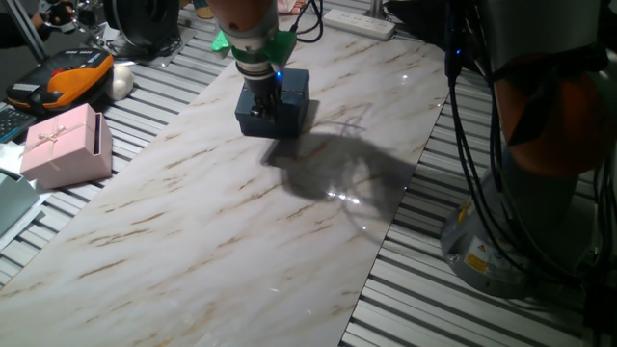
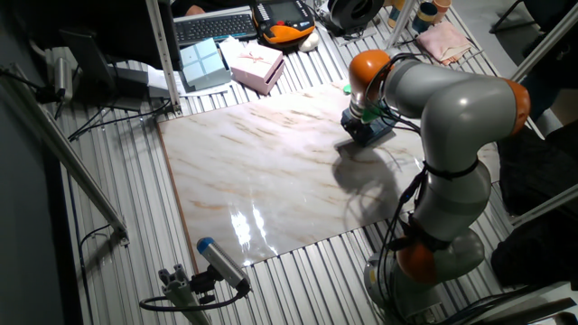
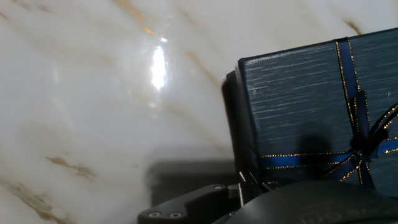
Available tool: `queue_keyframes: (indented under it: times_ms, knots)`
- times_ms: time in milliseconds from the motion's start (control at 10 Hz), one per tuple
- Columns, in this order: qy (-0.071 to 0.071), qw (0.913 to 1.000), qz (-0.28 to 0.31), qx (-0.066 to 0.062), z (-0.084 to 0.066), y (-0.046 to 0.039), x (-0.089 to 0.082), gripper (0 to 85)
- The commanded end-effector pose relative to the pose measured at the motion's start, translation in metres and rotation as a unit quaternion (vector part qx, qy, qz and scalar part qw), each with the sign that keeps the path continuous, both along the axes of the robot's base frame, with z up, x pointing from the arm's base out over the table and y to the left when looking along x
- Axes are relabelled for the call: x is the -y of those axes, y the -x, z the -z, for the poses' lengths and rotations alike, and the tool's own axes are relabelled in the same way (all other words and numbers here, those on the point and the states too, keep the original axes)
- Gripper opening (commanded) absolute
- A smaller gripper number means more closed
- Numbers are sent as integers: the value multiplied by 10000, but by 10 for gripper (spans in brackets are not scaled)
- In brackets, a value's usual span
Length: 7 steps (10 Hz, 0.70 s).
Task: Slide the outer casing onto the gift box
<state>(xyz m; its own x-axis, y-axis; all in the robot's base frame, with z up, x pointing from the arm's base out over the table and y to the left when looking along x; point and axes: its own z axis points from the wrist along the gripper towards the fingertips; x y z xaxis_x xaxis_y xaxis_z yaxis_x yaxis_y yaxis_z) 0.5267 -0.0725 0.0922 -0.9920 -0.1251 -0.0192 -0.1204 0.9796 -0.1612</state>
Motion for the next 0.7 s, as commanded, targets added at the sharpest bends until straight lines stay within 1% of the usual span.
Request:
queue_keyframes:
  times_ms: [0,100,300,400,500,600]
  knots:
    - [0,10000,-20,-23,-25,-1,13,0]
    - [-19,10000,-43,-56,-65,2,38,0]
    - [-31,9999,-74,-83,-80,-11,60,0]
    - [-74,9999,-82,-107,-96,-21,69,0]
    - [-192,9997,-37,-152,-143,-29,67,0]
    - [-348,9992,25,-212,-204,-31,63,0]
